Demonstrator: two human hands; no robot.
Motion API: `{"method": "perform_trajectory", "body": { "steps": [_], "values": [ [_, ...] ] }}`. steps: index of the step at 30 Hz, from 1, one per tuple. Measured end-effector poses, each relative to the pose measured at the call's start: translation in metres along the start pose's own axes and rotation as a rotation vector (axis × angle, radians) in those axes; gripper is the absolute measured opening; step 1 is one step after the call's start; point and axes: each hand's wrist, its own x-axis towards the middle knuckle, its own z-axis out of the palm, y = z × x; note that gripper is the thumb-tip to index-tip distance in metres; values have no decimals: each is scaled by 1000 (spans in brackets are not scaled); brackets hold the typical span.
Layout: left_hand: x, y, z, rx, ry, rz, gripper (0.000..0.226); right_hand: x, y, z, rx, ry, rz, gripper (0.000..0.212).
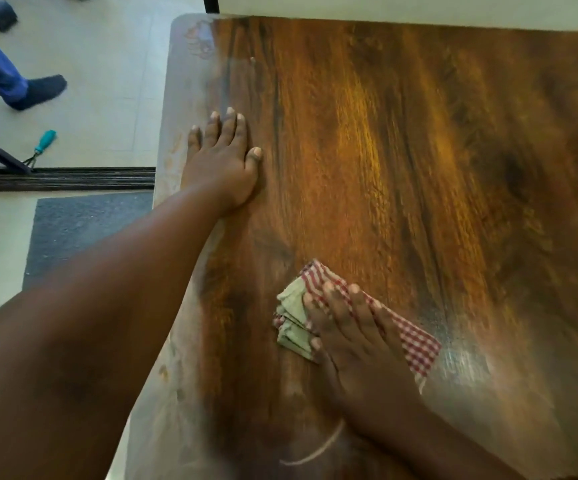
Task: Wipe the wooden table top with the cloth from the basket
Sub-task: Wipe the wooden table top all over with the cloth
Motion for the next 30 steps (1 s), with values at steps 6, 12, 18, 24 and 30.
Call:
{"method": "perform_trajectory", "body": {
  "steps": [6,12,18,24,30],
  "values": [
    [2,2,-1,2,2,-6,63,64,12,-10,-13,22,33,52],
    [-6,5,-4,-10,21,2,62,140,18,-20,-9,11,94,52],
    [-44,10,-6,-7,3,29,63,34,-12,-1,35,9,17,54],
    [-93,17,-1,-17,-7,-28,63,-74,-17,19,-27,-38,-106,52],
    [-148,21,11,-31,37,-68,62,-9,19,4,1,14,-4,52]
  ]
}}
